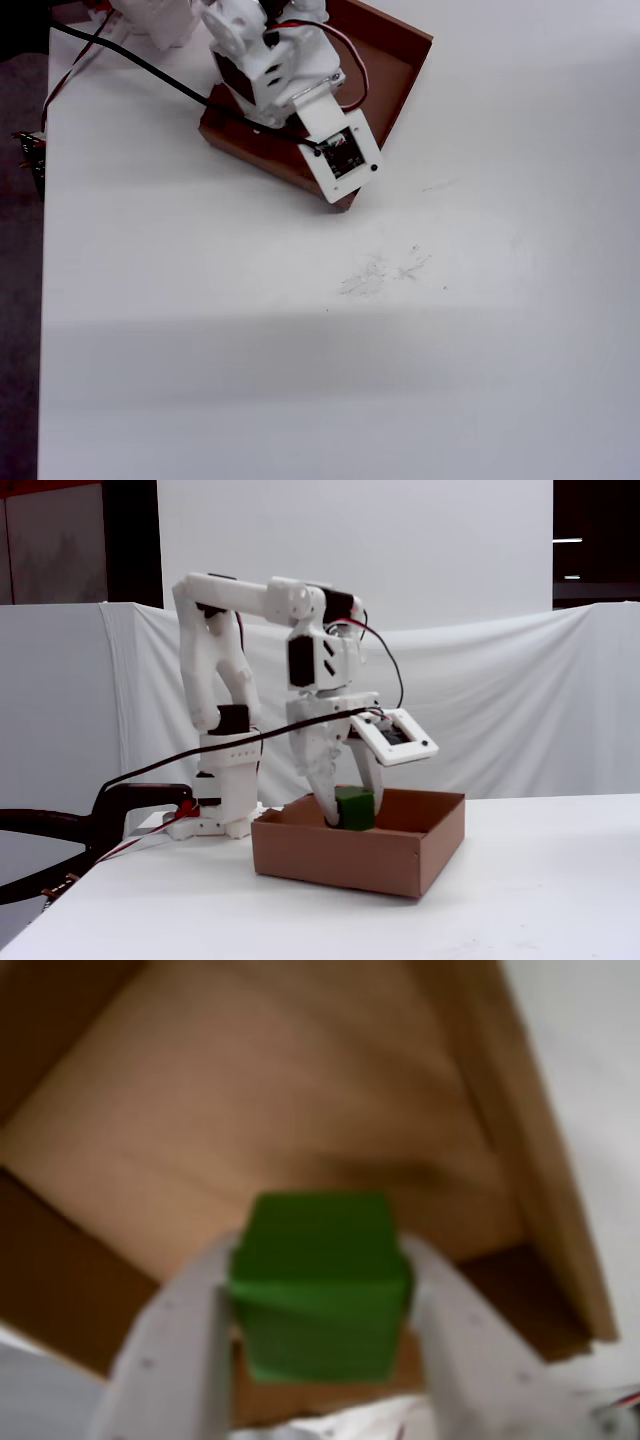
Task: Grasp a green cube and put it in a box.
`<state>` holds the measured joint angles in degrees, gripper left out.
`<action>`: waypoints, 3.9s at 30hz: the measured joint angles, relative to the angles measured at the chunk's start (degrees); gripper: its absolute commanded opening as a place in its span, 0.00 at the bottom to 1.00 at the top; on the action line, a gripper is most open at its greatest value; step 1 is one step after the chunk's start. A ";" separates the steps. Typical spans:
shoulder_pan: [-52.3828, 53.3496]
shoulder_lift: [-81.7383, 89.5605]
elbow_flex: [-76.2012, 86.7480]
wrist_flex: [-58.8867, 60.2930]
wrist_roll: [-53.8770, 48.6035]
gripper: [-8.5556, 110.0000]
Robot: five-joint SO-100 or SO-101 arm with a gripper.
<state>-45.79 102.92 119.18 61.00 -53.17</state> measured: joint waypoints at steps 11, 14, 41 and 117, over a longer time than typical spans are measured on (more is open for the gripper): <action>-2.55 -3.60 0.00 -1.76 0.62 0.18; -3.52 -3.87 0.00 -2.20 1.32 0.18; -5.19 -6.24 -0.09 -3.25 2.20 0.26; 58.71 79.72 51.50 3.87 21.09 0.26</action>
<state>12.92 182.64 170.68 64.86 -32.08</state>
